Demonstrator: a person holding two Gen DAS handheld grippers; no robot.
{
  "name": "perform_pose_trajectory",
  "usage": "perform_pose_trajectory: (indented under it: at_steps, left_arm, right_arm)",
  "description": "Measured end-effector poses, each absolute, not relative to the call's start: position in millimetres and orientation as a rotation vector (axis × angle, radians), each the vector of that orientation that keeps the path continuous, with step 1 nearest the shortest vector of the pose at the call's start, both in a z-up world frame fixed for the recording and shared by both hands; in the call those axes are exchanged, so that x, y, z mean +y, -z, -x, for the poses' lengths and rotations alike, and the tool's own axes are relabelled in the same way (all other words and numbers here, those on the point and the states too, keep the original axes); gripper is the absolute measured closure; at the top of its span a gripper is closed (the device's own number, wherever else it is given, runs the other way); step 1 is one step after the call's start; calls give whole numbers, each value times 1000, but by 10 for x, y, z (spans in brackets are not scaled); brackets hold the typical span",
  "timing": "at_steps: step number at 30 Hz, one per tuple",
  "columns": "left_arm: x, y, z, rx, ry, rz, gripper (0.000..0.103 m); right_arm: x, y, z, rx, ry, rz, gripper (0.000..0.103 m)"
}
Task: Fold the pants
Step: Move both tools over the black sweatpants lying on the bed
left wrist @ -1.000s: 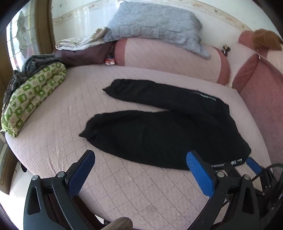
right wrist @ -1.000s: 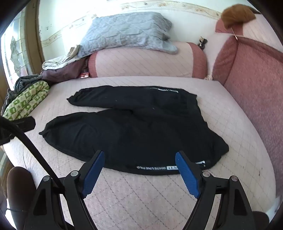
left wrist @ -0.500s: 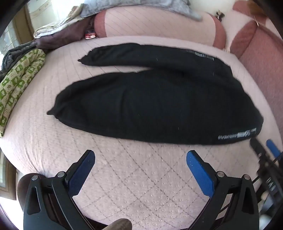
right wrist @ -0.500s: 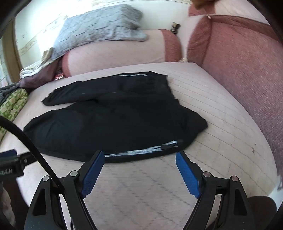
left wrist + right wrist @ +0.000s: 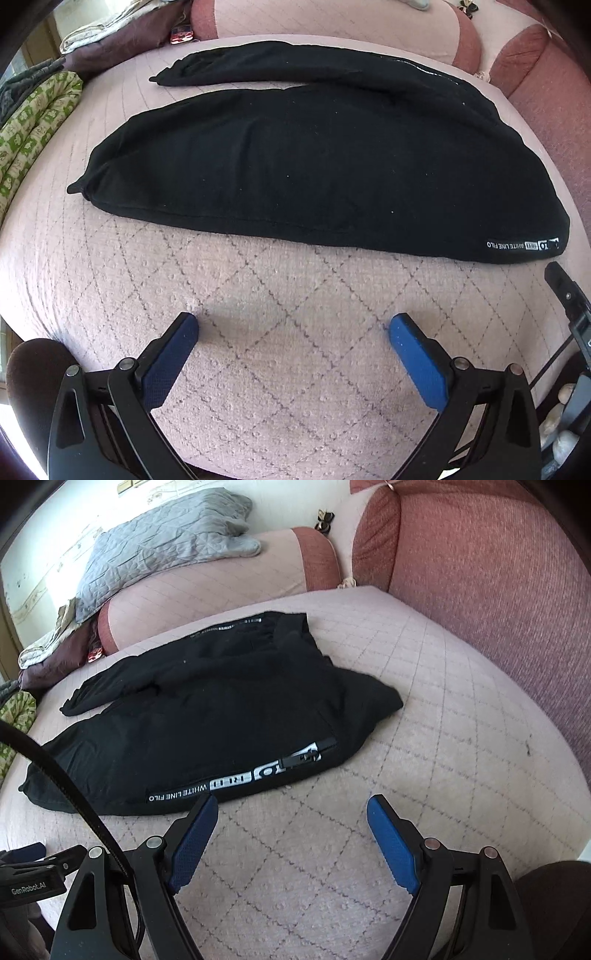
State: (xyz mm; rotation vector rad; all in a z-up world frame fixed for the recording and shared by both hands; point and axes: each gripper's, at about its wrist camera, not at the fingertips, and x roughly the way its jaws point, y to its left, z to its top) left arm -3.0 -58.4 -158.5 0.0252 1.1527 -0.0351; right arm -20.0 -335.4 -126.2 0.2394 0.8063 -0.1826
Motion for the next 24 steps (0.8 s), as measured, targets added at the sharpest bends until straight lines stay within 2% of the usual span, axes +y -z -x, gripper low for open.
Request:
perform_pose_trajectory:
  at_steps: [8, 10, 13, 15, 16, 24]
  left_arm:
    - [-647, 1515, -44, 1169, 50, -49, 0]
    - [-660, 1511, -18, 1158, 50, -47, 0]
    - [-683, 1480, -17, 1158, 67, -62, 0]
    - [-655, 1411, -36, 1147, 82, -52, 14]
    - [-635, 1356, 2, 1133, 89, -39, 25]
    - [-437, 789, 248, 972, 110, 70, 26]
  right_arm:
    - [-3324, 1316, 195, 799, 177, -256, 7]
    - [-3334, 1342, 186, 792, 157, -277, 0]
    - [-3286, 1367, 124, 822, 164, -241, 0]
    - [-3194, 1395, 83, 852, 184, -163, 0]
    - [-3144, 1410, 74, 858, 191, -124, 0]
    - [-3110, 1442, 112, 830, 209, -98, 0]
